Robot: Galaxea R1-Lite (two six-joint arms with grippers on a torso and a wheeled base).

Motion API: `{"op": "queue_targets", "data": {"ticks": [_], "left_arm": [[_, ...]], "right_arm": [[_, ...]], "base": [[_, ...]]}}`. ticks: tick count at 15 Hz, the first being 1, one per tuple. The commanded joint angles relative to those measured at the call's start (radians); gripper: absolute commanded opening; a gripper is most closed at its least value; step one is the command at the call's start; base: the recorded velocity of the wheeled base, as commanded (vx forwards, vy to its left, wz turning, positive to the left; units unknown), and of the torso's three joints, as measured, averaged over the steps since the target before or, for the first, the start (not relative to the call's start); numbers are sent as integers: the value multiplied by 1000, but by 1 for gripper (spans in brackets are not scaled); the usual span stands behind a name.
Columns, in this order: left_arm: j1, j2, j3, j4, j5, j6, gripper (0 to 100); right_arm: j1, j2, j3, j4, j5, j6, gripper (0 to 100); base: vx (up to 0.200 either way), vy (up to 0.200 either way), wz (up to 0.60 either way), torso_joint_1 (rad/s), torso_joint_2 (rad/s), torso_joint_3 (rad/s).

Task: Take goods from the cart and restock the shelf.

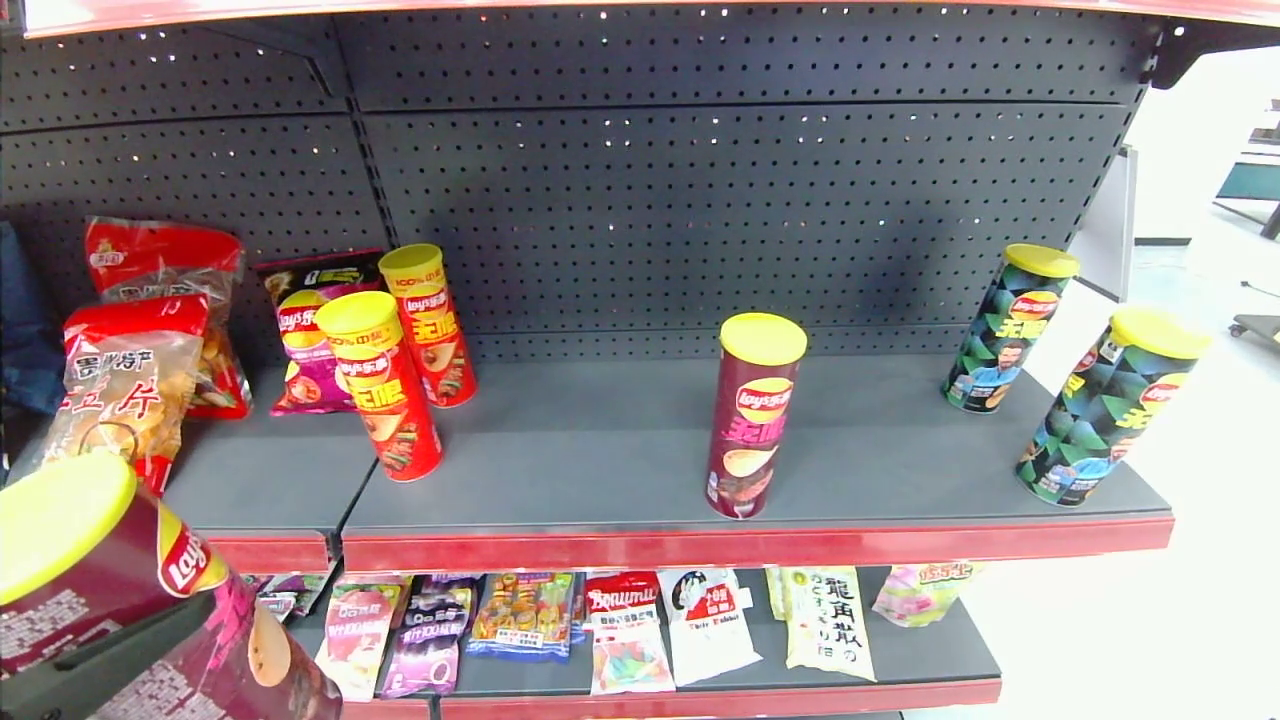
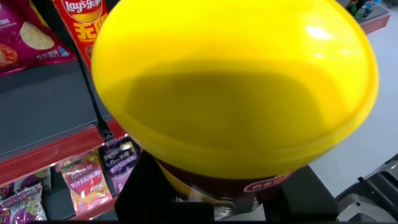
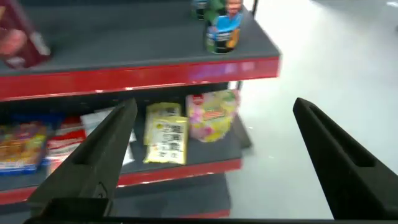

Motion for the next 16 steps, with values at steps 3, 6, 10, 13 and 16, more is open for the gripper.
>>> {"op": "queue_targets", "data": {"ticks": [3, 6, 10, 13, 16], "left_arm": [[-6, 7, -2, -26, -6, -2, 0], [-6, -10, 12, -22, -22, -5, 0], [-5, 15, 6, -25, -24, -5, 0], [-6, 16, 12, -19, -29, -5, 0], [-6, 47, 9, -23, -27, -2, 0]], "right_arm": [[0, -35, 5, 52, 45, -7, 100], [-2, -35, 5, 52, 42, 14, 100], [0, -35, 5, 52, 40, 14, 100], [-2, -35, 5, 52, 40, 14, 100], [0, -33, 5, 54, 40, 13, 100]], "base": [[0, 0, 0, 0, 0, 0], [0, 0, 0, 0, 0, 0], [0, 0, 0, 0, 0, 0], [0, 0, 0, 0, 0, 0], [0, 0, 0, 0, 0, 0]]}}
